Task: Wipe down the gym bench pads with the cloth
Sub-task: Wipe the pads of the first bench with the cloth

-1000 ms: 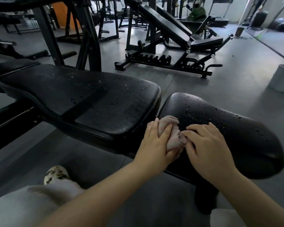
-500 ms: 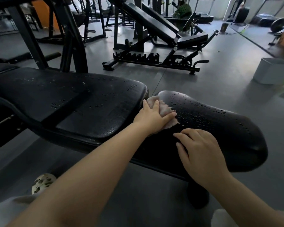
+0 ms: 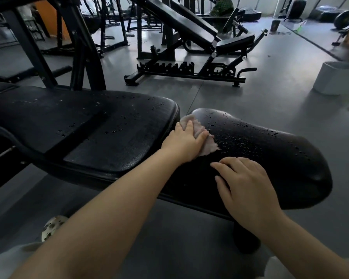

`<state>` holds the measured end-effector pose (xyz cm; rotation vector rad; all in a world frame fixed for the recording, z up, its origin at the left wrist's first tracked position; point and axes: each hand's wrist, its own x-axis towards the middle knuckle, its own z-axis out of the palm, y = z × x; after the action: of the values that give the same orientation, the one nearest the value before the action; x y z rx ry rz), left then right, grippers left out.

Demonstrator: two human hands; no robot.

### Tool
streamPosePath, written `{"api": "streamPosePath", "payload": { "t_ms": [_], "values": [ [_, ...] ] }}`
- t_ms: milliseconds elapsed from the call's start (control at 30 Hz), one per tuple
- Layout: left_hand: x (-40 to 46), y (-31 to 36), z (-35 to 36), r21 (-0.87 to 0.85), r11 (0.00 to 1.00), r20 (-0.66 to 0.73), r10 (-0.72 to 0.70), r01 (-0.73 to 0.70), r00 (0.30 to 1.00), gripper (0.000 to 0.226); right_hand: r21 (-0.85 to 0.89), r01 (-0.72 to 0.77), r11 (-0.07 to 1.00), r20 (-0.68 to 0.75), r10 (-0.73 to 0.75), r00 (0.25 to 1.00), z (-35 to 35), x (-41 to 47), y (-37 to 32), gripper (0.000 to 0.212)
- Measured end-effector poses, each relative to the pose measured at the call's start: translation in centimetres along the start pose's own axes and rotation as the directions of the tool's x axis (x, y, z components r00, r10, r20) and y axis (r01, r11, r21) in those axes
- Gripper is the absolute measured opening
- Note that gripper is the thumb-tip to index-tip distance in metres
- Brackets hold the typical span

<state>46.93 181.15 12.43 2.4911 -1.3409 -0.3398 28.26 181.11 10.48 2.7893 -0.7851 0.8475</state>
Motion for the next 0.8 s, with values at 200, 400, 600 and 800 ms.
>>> {"api": "streamPosePath", "payload": {
  "t_ms": [200, 400, 600, 800],
  "values": [
    [-1.2, -0.4, 0.1, -0.013, 1.0, -0.036, 0.016, -0.016, 0.999, 0.072, 0.009, -0.003, 1.0, -0.002, 0.003, 1.0, -0.5, 0.1, 0.0, 0.035],
    [-7.0, -2.8, 2.1, -0.168, 0.98, -0.237, 0.065, -0.107, 0.969, 0.064, 0.076, 0.006, 0.997, 0.034, -0.009, 0.999, -0.5, -0.5, 0.8, 0.036],
    [-11.0, -2.5, 6.4, -0.293, 0.843, -0.637, 0.18, -0.451, 0.749, 0.052, 0.16, 0.028, 0.987, -0.015, -0.026, 1.0, -1.1, -1.4, 2.0, 0.036],
    [-12.0, -1.7, 9.4, 0.306, 0.893, -0.579, 0.45, -0.331, 0.68, 0.061, 0.111, -0.035, 0.993, -0.068, 0.042, 0.997, -2.5, -2.6, 4.1, 0.035]
  ]
}}
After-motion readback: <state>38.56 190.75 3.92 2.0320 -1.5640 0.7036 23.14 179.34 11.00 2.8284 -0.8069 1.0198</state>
